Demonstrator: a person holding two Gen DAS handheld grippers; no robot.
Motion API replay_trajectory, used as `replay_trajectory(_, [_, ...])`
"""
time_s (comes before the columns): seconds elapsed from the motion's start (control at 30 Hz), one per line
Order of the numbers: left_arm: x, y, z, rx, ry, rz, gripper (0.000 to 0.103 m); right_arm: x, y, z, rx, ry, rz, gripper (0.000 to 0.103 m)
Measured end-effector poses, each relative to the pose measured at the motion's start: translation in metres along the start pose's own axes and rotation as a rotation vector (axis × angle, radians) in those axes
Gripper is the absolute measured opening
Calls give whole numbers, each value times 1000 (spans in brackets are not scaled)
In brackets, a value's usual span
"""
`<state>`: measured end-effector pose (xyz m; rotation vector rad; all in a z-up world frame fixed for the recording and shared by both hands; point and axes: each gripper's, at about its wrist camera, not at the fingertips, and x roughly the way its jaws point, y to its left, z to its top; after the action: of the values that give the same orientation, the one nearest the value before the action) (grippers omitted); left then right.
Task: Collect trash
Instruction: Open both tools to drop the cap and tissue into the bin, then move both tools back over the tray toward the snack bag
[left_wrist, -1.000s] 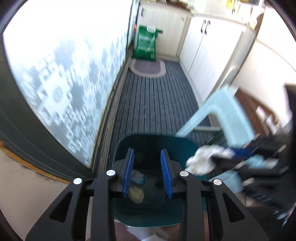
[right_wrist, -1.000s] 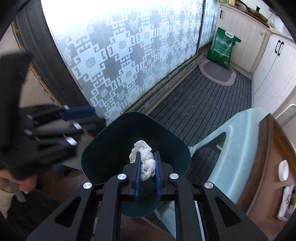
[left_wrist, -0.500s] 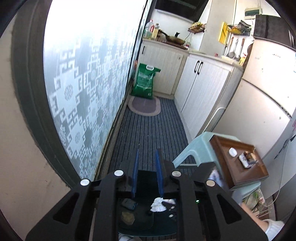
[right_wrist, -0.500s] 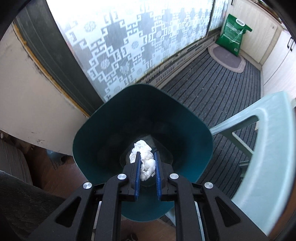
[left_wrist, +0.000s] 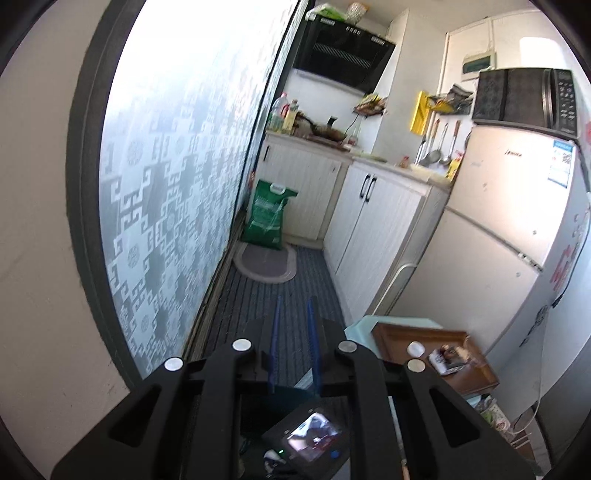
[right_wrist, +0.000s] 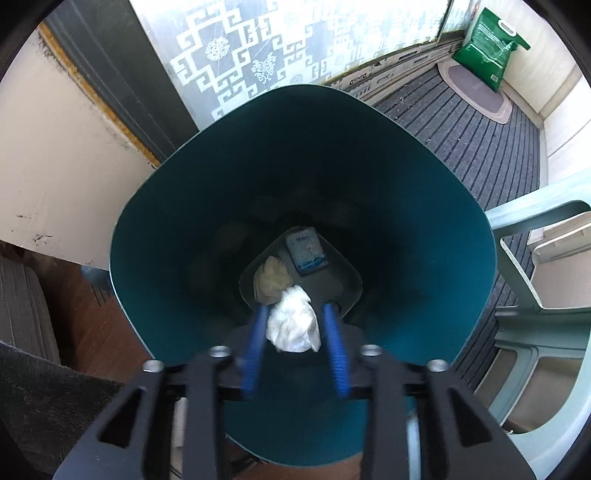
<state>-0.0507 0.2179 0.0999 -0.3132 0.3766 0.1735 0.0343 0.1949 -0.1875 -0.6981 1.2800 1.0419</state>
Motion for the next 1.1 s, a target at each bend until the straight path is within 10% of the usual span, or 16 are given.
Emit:
replay_trajectory(0.53, [-12, -32, 26, -5, -109, -47, 21, -166, -23, -16, 29, -414, 12, 38])
replay_trajectory(1.1, [46, -113, 10, 79, -18, -99, 45, -263, -163, -110, 320, -620, -71, 38])
